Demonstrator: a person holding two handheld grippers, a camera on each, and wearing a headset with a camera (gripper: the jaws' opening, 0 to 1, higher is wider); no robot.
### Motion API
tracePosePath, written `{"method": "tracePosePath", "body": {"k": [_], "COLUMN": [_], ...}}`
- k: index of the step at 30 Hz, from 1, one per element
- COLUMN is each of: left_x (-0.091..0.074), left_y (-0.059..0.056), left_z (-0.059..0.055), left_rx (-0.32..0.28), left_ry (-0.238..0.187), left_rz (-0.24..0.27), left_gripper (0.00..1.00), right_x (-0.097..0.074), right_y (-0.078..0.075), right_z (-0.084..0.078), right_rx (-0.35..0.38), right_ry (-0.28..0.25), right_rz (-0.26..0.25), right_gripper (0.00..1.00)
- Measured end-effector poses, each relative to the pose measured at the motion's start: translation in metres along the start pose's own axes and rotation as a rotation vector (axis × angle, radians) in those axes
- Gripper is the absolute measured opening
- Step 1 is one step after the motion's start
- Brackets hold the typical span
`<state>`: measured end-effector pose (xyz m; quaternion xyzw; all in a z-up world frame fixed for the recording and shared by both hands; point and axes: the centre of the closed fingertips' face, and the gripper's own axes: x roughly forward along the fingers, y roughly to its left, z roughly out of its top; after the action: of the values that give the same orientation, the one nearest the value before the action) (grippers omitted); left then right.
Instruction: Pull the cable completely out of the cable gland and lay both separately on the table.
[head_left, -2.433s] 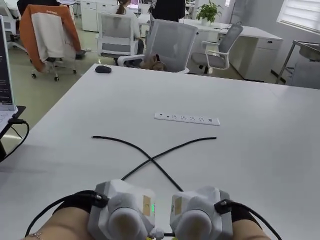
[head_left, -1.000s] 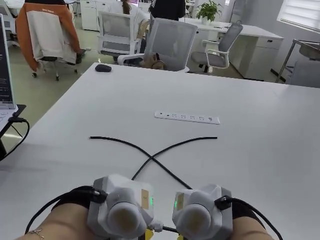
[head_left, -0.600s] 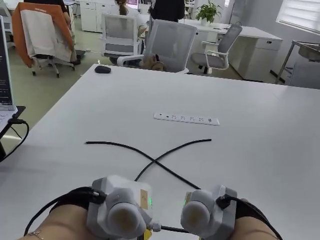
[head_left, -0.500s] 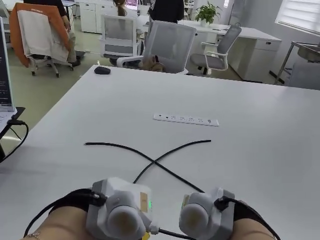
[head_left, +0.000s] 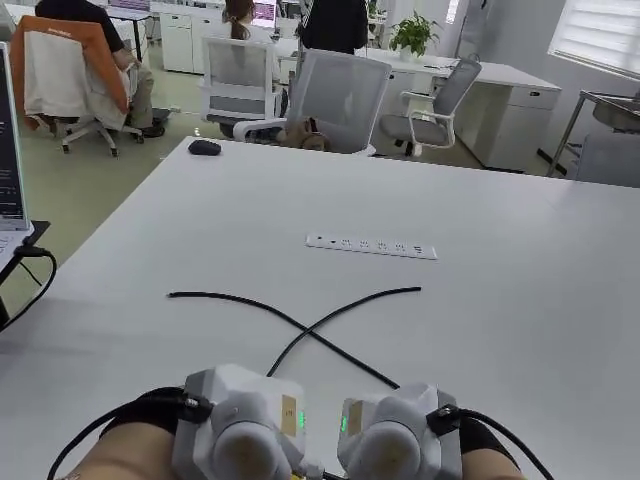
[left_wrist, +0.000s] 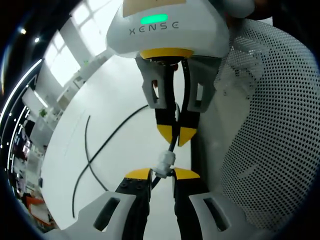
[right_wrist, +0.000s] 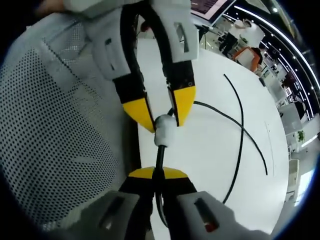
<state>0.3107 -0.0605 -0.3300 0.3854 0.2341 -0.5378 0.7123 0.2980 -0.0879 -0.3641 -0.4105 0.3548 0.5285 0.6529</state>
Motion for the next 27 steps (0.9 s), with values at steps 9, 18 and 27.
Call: {"method": "tracePosePath", "body": {"k": [9, 18, 27], "left_x": [0.005, 0.006, 0.008], "left_y": [0.007, 0.017, 0.004], "left_z": [-0.007, -0.019, -0.007], "left_rx": [-0.009, -0.023, -0.007], "left_ry": [0.02, 0.066, 0.009], "left_rz": [0.004, 0.047, 0.005], "left_gripper": [0.03, 0.17, 0.37], "right_x": [-0.004, -0.005, -0.011], "right_y": [-0.009, -0.013, -0.006], "right_z": [-0.01, -0.007, 0.024], "right_rx": [-0.041, -0.011, -0.113], "right_ry": [0.054, 0.02, -0.115], "right_rz": [-0.044, -0.049, -0.04], "right_gripper": [0.02, 0.02, 0.02]}}
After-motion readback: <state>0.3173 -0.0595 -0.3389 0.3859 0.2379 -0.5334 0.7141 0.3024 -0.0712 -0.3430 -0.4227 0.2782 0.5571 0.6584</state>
